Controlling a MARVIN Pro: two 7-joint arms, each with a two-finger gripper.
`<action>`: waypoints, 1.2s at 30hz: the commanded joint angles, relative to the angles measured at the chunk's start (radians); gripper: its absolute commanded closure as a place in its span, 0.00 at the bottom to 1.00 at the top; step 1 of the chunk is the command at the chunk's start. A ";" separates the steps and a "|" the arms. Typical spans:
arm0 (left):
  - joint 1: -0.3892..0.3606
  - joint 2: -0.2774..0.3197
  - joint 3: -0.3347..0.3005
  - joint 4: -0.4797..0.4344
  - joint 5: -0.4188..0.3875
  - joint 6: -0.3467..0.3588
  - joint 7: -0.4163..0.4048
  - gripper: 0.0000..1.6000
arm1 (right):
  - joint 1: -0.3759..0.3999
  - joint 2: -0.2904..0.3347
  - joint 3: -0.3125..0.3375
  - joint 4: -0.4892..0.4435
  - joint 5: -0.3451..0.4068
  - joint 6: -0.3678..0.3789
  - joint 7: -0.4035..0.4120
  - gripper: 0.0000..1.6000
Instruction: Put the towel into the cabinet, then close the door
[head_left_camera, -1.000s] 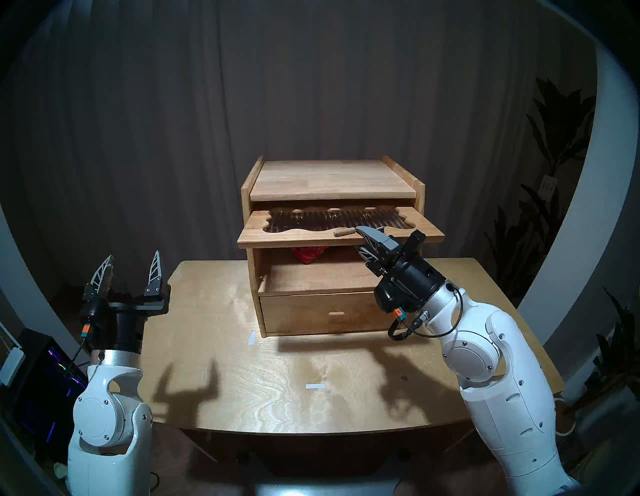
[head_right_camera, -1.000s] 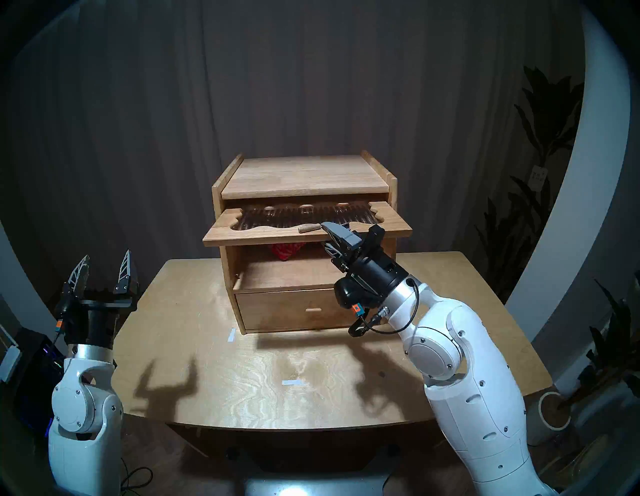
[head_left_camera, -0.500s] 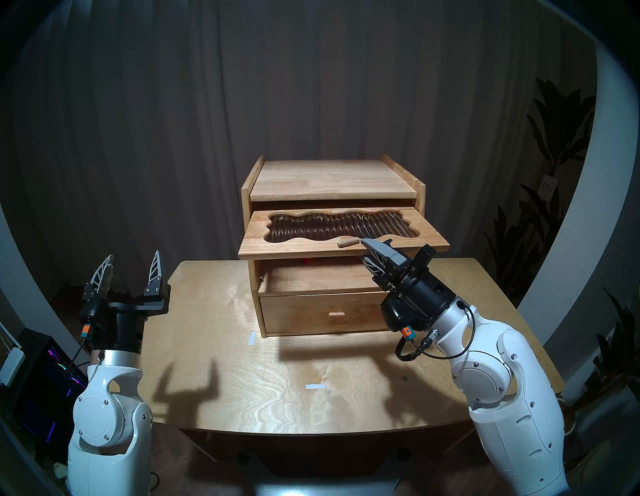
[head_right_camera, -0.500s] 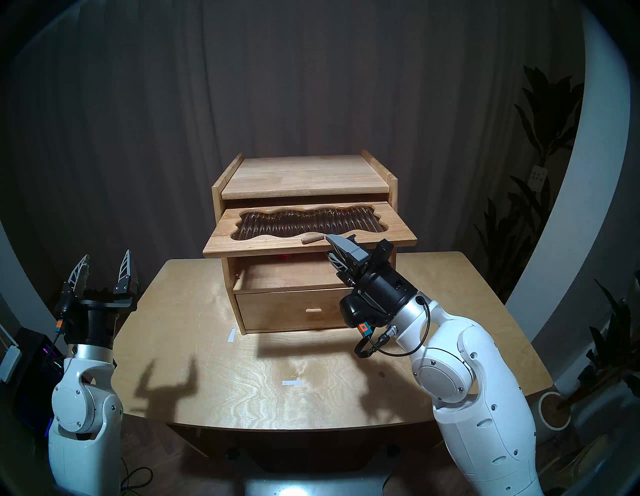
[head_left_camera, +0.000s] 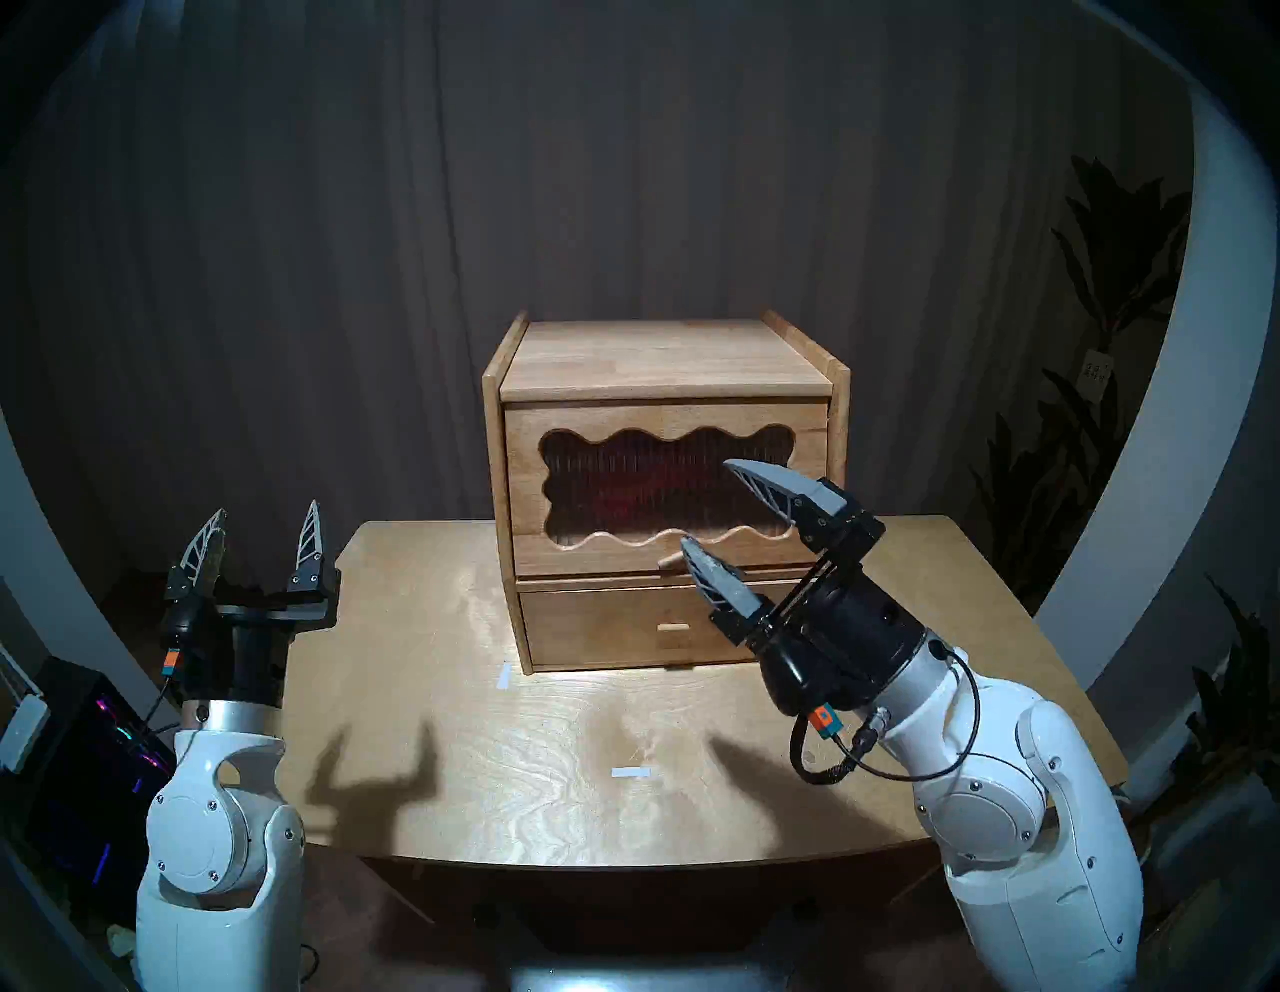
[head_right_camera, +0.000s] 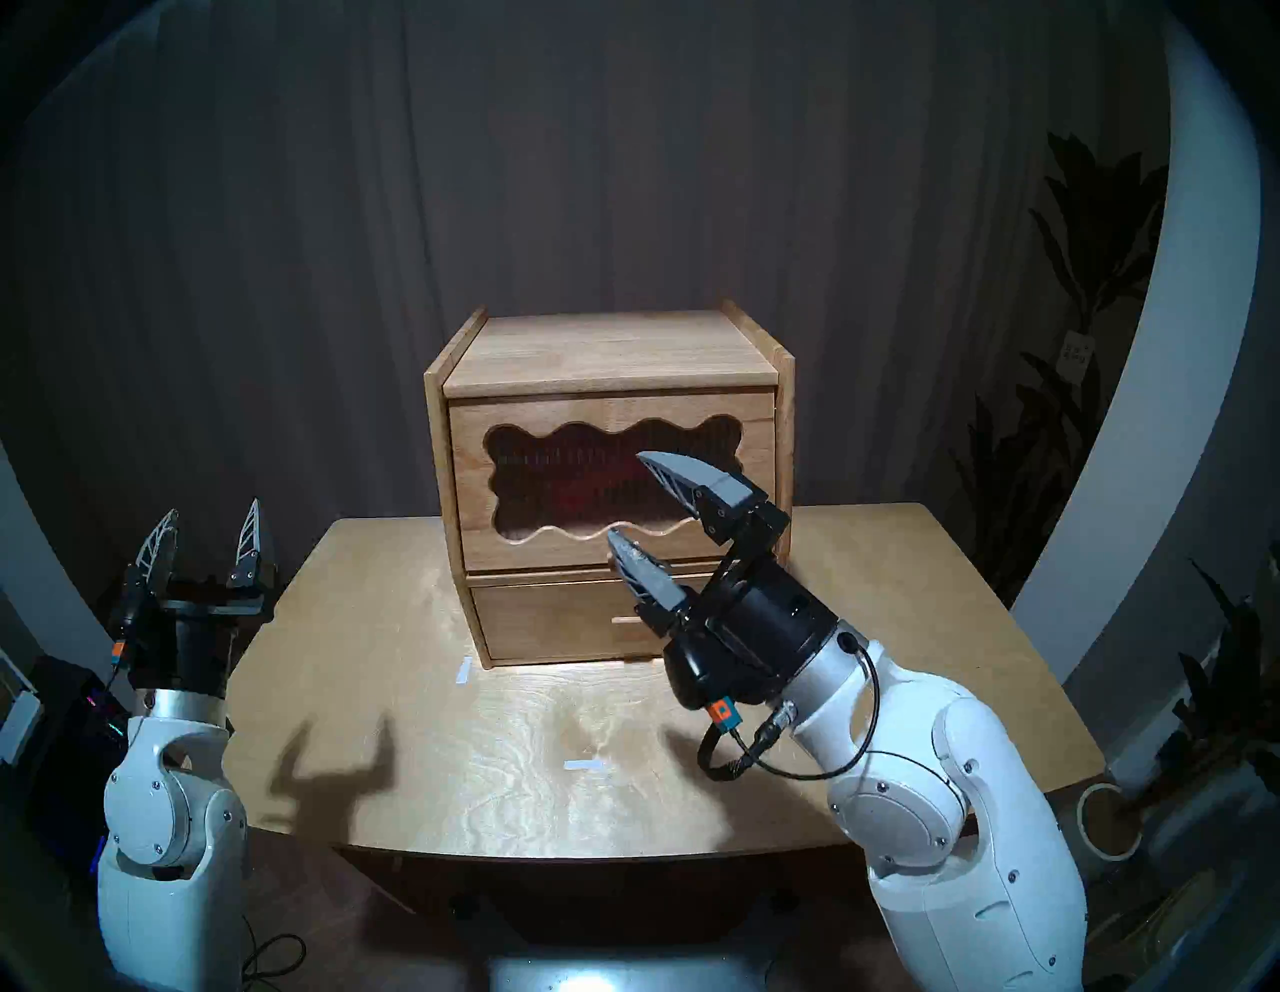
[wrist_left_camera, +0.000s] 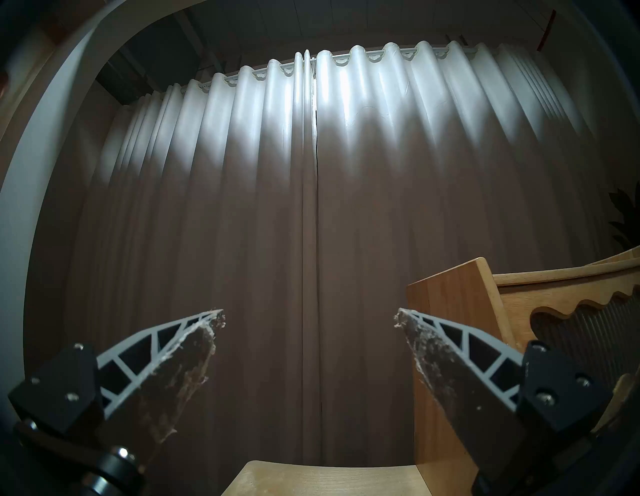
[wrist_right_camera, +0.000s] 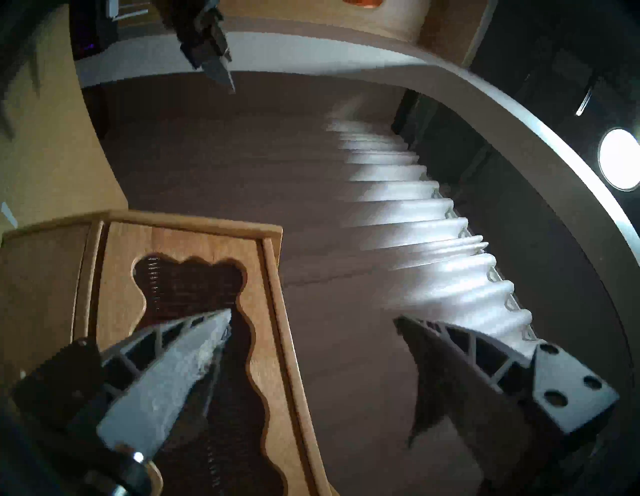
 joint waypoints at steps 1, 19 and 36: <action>-0.005 -0.003 -0.001 -0.015 0.001 -0.011 0.002 0.00 | -0.102 -0.041 -0.004 -0.092 0.124 0.023 -0.010 0.00; -0.008 -0.004 -0.003 -0.008 0.000 -0.008 -0.007 0.00 | -0.123 -0.213 0.282 -0.074 0.546 0.234 -0.153 0.00; -0.011 -0.006 -0.005 -0.006 0.000 -0.010 -0.013 0.00 | -0.023 -0.238 0.510 0.185 0.932 0.400 -0.145 0.00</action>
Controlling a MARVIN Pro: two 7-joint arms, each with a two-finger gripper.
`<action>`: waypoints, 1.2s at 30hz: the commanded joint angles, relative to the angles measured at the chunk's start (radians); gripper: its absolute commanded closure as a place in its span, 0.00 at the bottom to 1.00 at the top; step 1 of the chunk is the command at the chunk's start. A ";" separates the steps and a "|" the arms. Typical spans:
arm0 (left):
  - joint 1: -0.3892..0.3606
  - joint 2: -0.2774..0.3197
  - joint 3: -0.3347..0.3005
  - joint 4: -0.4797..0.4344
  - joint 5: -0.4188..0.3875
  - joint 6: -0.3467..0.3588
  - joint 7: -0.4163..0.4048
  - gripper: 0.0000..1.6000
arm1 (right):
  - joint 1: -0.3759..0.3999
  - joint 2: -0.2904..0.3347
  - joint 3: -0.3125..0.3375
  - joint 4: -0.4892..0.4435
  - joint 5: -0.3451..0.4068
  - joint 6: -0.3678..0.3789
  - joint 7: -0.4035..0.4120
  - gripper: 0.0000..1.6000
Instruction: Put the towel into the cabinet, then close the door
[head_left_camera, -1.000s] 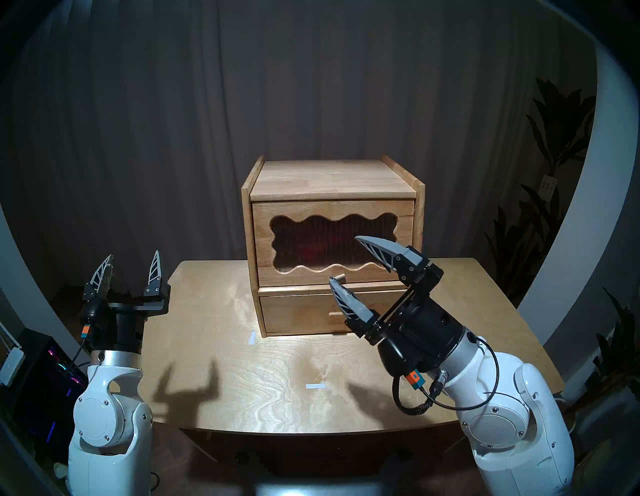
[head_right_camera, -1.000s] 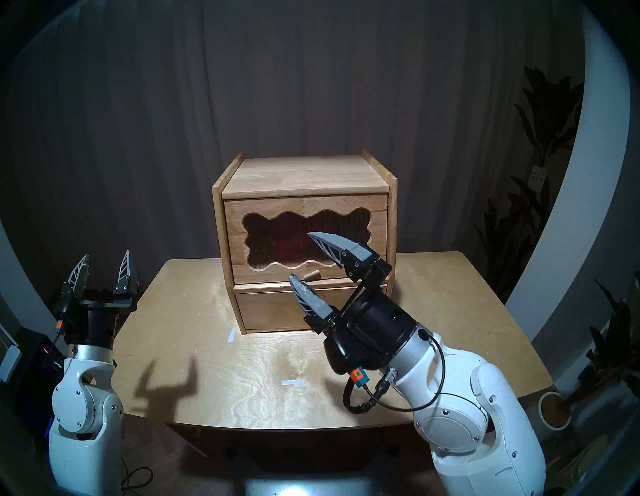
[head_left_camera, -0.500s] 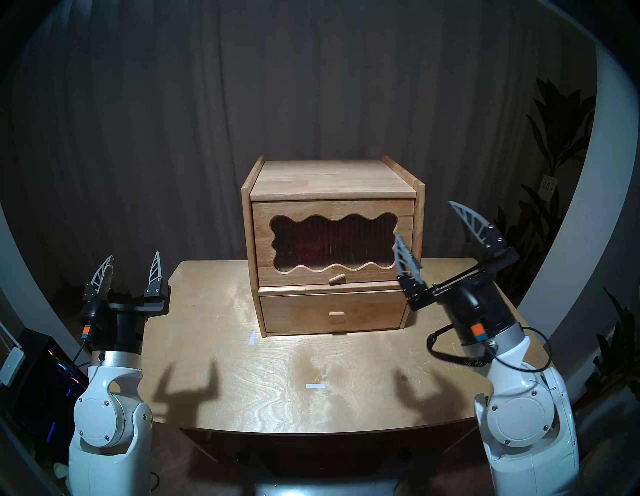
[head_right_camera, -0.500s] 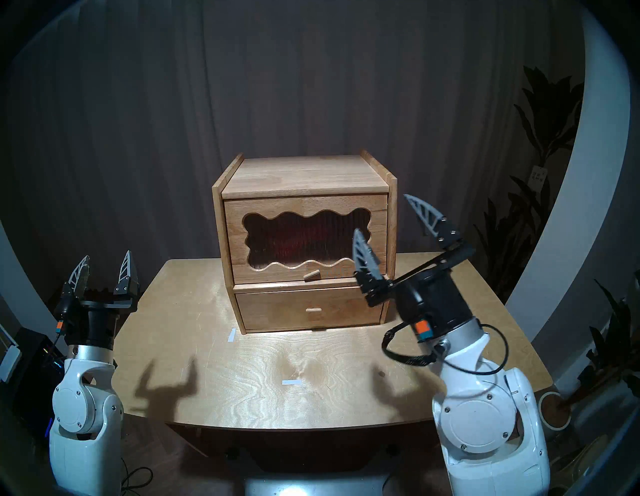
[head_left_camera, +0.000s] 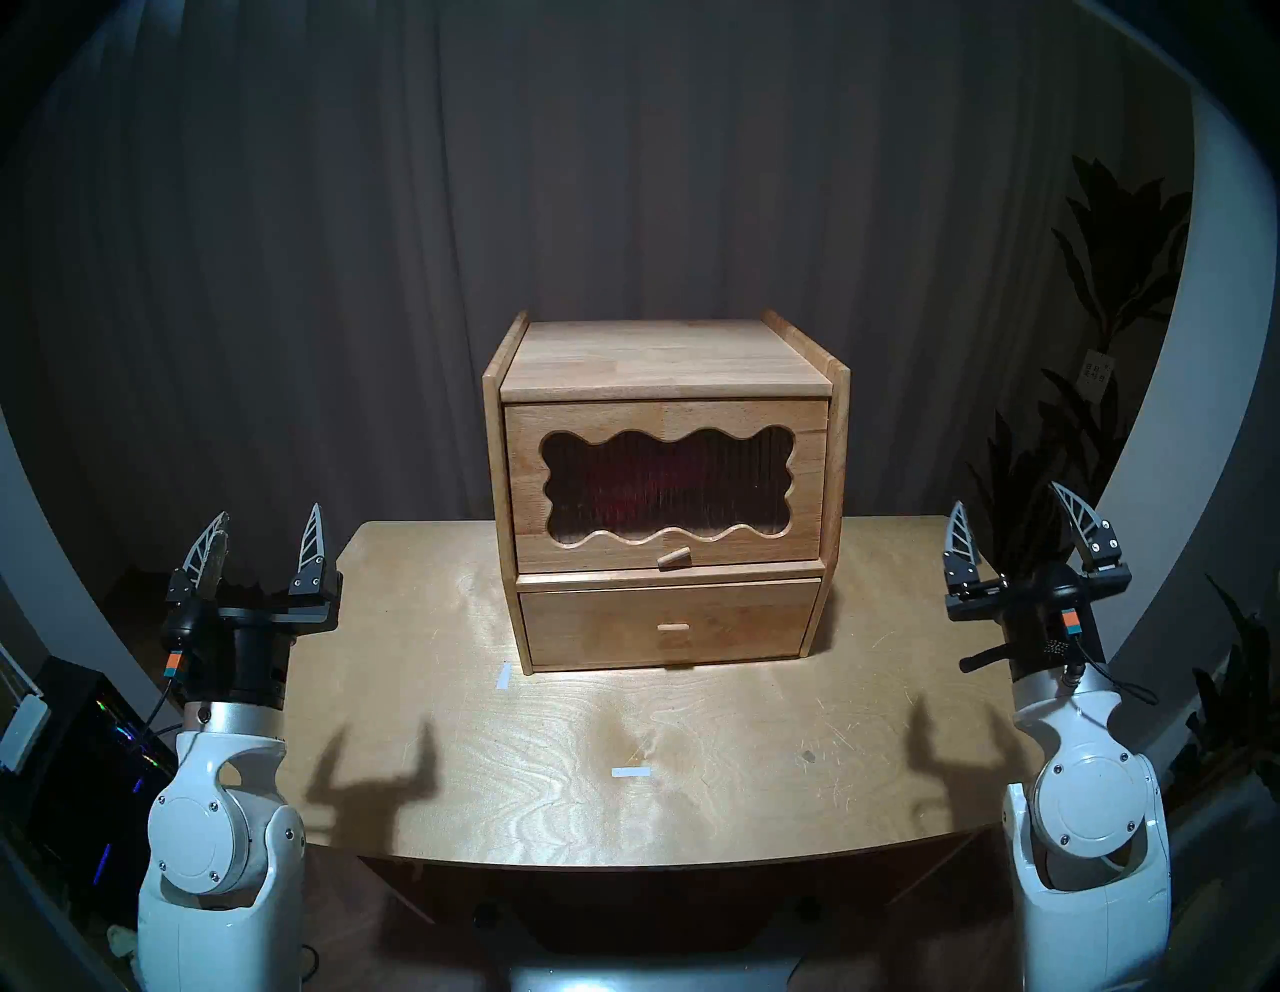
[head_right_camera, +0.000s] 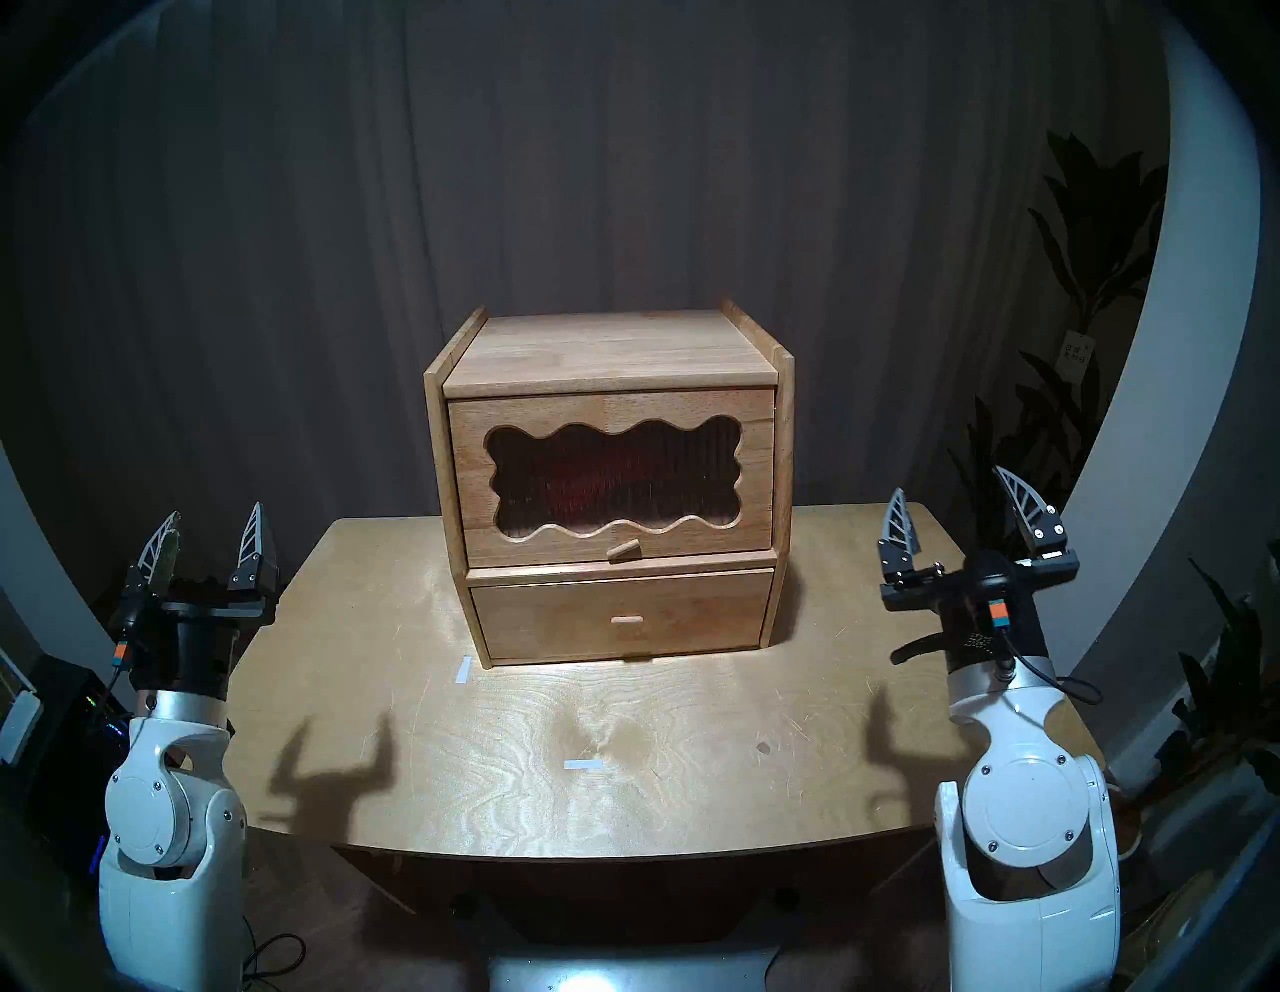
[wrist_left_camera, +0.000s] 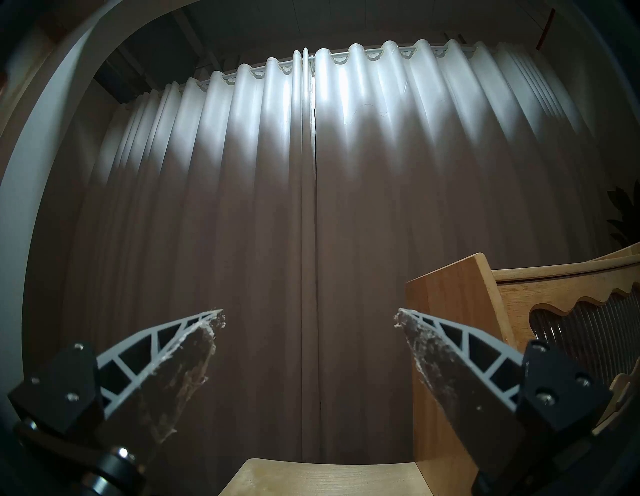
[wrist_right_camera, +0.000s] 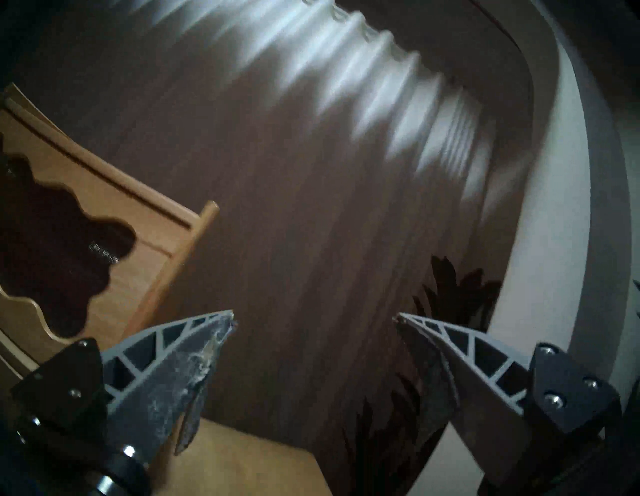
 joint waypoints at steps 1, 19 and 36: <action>-0.007 -0.002 -0.001 -0.017 0.000 -0.009 0.002 0.00 | 0.105 0.000 0.078 0.079 0.167 0.052 0.026 0.00; -0.009 -0.006 -0.003 -0.016 0.000 -0.009 -0.004 0.00 | 0.288 0.207 0.113 0.252 0.468 0.167 0.144 0.00; -0.011 -0.008 -0.005 -0.013 0.000 -0.008 -0.011 0.00 | 0.468 0.351 -0.031 0.450 0.534 0.226 0.208 0.00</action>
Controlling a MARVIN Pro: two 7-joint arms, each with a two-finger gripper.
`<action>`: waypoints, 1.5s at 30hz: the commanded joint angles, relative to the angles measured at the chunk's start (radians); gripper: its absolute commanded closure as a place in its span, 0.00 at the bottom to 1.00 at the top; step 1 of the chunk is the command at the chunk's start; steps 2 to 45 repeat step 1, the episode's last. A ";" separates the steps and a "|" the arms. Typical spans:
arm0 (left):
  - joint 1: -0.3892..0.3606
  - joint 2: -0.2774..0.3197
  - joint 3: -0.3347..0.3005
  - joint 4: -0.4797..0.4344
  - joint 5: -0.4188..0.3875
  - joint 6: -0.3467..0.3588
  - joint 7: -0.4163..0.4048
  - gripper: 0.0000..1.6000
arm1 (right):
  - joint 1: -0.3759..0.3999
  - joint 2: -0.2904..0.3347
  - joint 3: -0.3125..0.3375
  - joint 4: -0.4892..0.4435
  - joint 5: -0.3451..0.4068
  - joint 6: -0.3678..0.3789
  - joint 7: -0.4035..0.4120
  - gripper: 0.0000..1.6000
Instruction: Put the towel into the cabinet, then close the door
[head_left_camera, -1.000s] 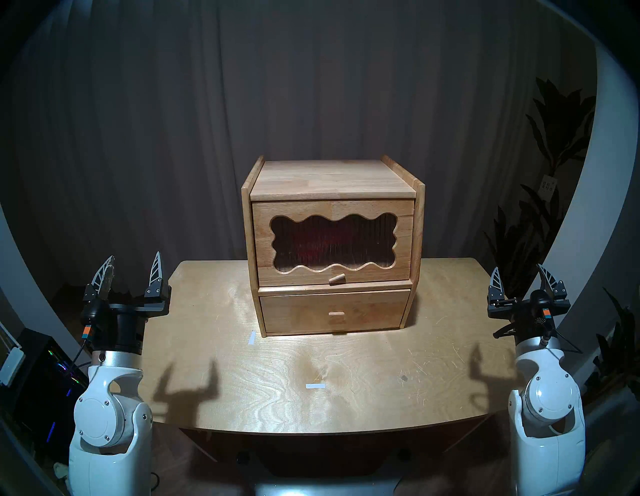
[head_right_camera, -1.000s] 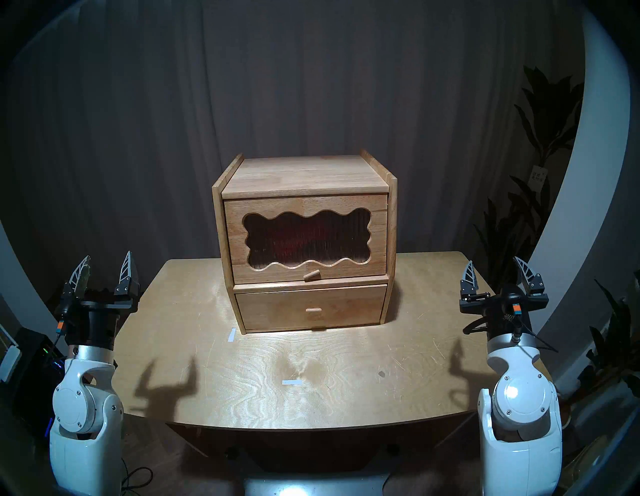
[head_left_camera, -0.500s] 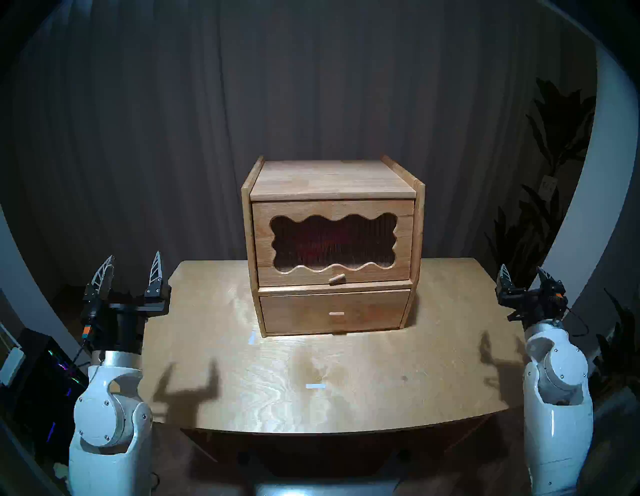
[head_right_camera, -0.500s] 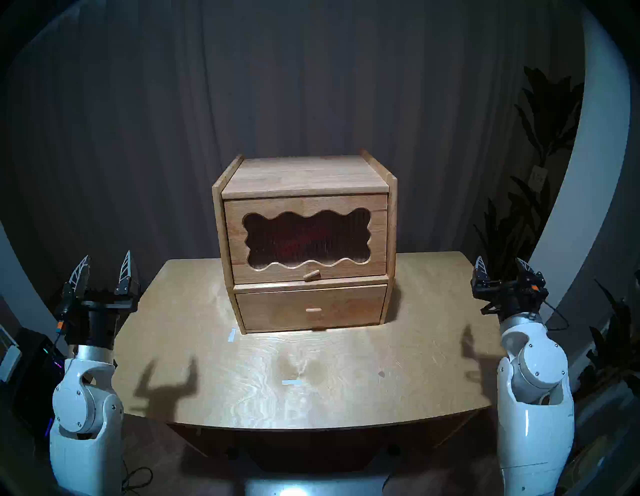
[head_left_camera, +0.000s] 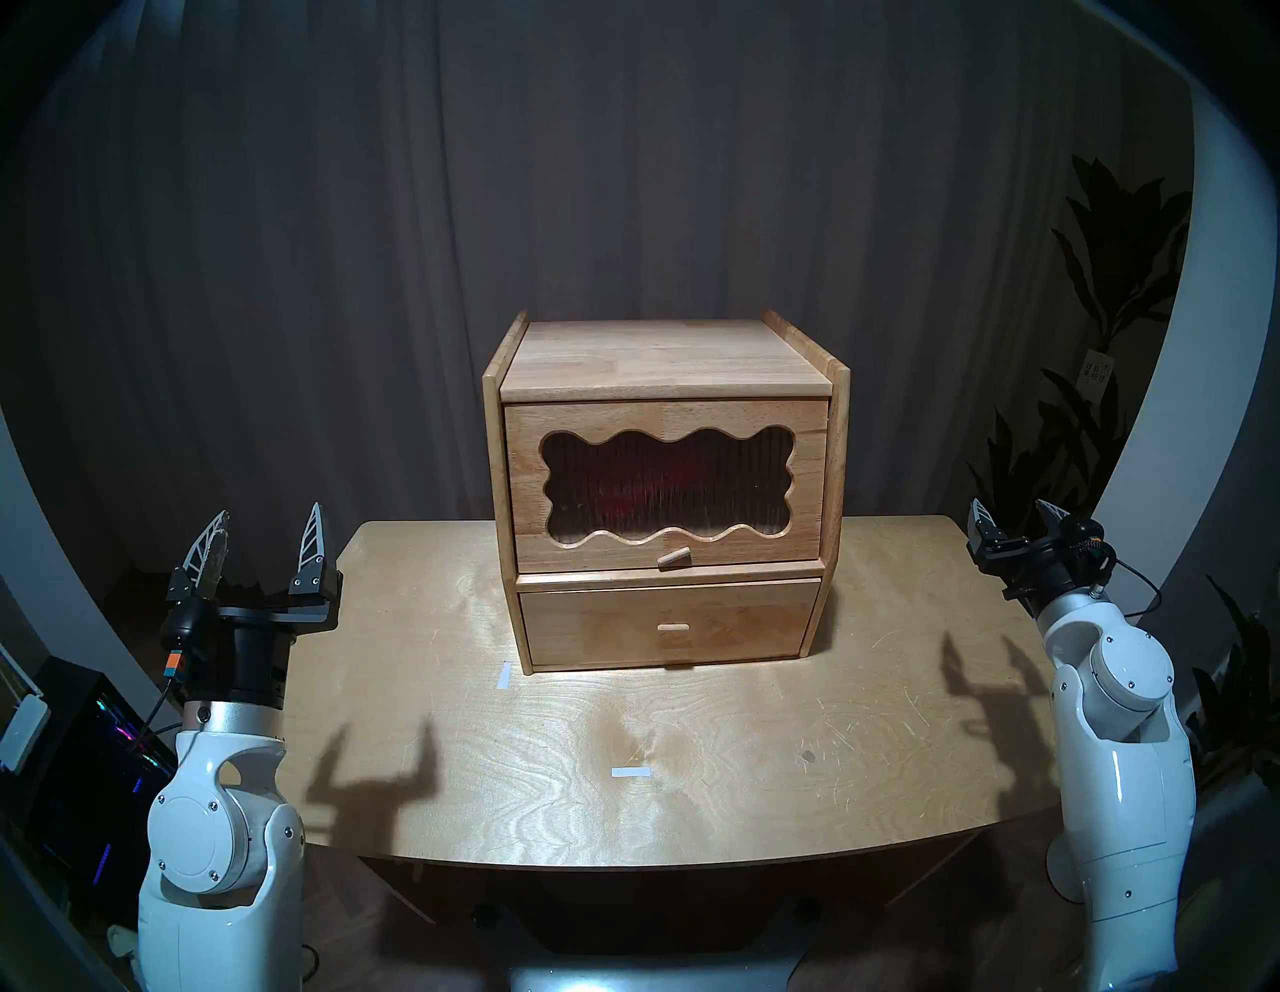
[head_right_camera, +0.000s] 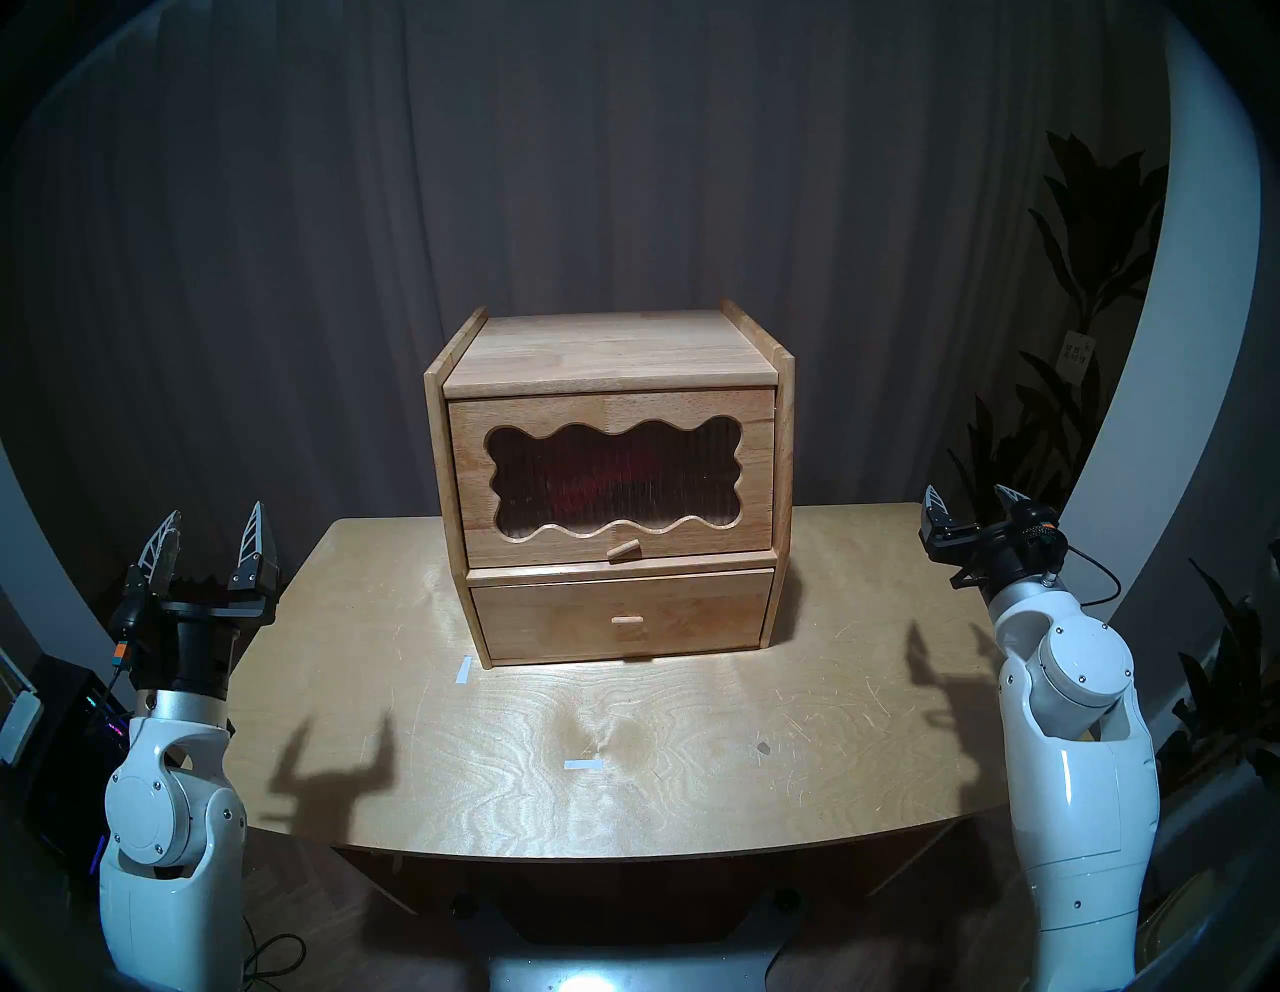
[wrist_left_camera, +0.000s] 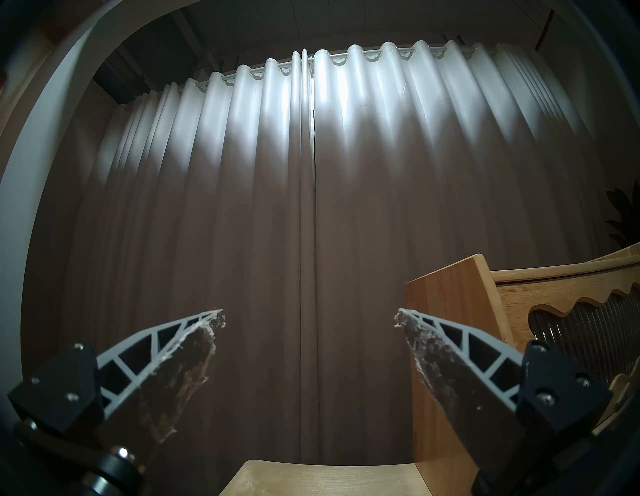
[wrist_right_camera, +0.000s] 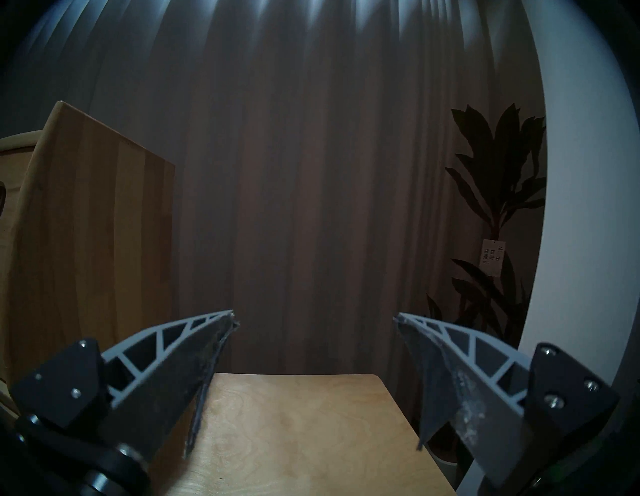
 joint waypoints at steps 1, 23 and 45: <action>-0.006 -0.002 -0.001 -0.015 0.000 -0.007 0.002 0.00 | 0.111 0.068 -0.078 0.044 0.010 -0.001 0.017 0.00; -0.006 -0.002 -0.001 -0.015 0.000 -0.007 0.002 0.00 | 0.111 0.068 -0.078 0.044 0.010 -0.001 0.017 0.00; -0.006 -0.002 -0.001 -0.015 0.000 -0.007 0.002 0.00 | 0.111 0.068 -0.078 0.044 0.010 -0.001 0.017 0.00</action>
